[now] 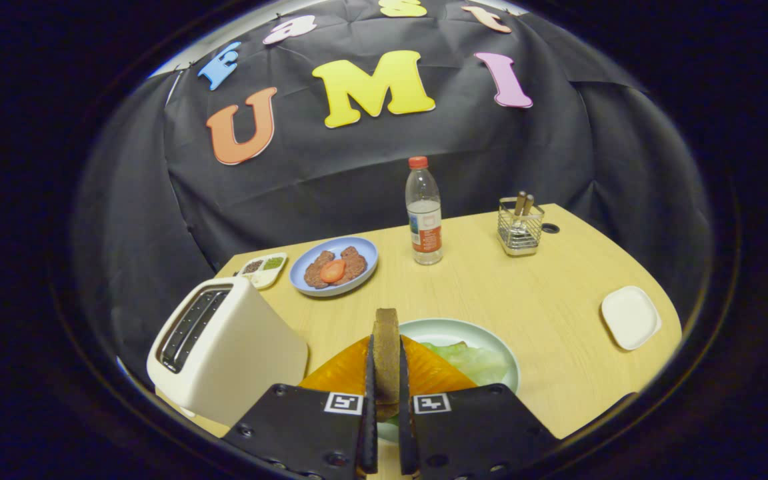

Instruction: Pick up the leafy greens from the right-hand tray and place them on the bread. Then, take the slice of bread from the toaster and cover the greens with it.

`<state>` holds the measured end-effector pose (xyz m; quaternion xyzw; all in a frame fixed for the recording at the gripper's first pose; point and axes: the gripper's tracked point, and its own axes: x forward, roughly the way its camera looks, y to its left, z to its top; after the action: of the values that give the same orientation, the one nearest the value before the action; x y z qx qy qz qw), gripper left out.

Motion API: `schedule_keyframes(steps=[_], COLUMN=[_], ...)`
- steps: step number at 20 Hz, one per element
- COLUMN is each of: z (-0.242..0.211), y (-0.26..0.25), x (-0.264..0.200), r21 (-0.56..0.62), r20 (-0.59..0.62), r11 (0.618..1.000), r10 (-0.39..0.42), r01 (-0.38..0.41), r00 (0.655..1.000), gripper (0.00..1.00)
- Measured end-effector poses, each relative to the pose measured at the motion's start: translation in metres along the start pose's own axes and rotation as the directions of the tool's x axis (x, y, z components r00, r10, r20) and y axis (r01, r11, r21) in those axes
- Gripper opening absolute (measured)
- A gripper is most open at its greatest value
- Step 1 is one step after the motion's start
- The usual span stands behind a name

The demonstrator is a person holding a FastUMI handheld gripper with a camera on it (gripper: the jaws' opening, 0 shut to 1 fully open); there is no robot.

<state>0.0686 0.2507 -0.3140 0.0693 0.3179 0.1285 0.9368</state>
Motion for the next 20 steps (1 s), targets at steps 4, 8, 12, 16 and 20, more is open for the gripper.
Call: schedule_keyframes(steps=[4,8,12,16,20], z=[-0.002,0.002,0.025,0.064,0.126], y=[-0.026,-0.052,-0.075,-0.096,-0.118], x=[0.002,0.002,-0.006,-0.044,-0.111], r21=[-0.031,-0.035,-0.050,-0.090,-0.141], r20=[0.002,0.008,0.061,0.137,0.276], r11=[0.999,0.998,0.996,0.994,0.987], r10=[-0.035,-0.059,-0.068,-0.053,-0.034], r01=[0.035,0.059,0.071,0.065,0.075], r00=[0.999,0.998,0.996,0.989,0.961], gripper=[0.29,0.52,0.78,0.89,0.96])
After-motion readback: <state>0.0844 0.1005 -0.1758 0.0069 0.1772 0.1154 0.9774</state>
